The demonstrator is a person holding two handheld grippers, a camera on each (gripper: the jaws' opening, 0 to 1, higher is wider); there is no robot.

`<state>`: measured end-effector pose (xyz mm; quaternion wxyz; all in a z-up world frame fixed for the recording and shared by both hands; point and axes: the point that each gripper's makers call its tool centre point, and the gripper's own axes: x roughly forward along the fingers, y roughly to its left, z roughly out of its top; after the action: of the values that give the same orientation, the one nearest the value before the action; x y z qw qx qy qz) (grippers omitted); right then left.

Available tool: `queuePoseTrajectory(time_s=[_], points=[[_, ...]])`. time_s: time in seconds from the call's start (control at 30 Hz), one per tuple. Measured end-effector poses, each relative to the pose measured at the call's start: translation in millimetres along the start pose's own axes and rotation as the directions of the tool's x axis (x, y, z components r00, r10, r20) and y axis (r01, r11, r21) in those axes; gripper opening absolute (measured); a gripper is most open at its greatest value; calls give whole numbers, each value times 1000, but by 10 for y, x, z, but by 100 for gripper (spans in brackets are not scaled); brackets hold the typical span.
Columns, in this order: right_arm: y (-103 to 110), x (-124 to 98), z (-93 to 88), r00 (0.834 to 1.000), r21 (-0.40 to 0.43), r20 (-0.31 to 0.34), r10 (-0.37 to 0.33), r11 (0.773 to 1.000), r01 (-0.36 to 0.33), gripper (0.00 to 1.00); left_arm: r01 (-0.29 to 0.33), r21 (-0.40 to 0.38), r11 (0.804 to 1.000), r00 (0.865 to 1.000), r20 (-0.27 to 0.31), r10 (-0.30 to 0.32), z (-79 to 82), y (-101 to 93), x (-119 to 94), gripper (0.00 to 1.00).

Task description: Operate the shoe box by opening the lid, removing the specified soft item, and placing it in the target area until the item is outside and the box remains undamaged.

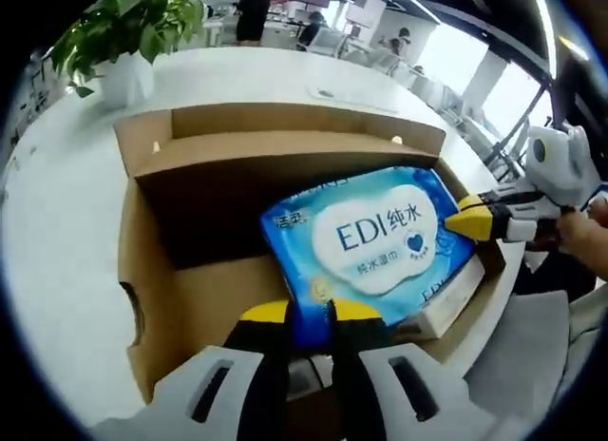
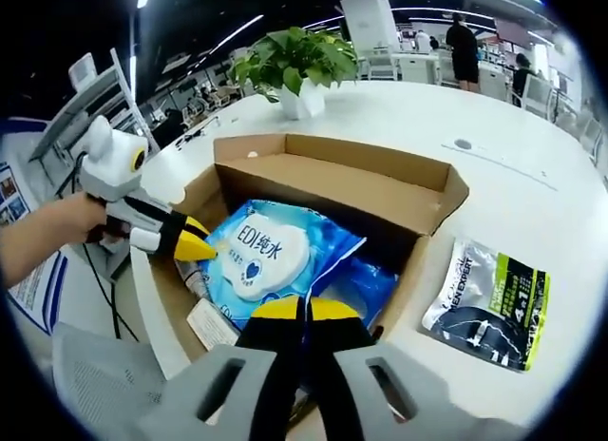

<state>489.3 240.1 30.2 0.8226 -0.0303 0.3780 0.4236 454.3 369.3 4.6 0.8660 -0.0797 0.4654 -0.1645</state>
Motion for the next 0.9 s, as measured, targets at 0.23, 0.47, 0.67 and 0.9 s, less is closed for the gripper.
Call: queuePoseTrajectory(time_s=[0.23, 0.47, 0.67, 0.9], points=[[-15, 4, -5, 1000, -1, 0, -2, 1000, 2, 0, 12, -25, 1000, 1000, 10, -12, -16, 14, 3, 1], [-22, -4, 14, 1000, 3, 3, -6, 1000, 6, 0, 11, 4, 1000, 999, 45, -12, 47, -33, -93, 0], [-9, -38, 67, 1000, 17, 20, -2, 1000, 2, 0, -7, 38, 999, 998, 63, 5, 102, -38, -179, 0], [-1, -72, 117, 999, 27, 40, 5, 1000, -6, 0, -15, 51, 999, 996, 88, 11, 197, -58, -284, 0]])
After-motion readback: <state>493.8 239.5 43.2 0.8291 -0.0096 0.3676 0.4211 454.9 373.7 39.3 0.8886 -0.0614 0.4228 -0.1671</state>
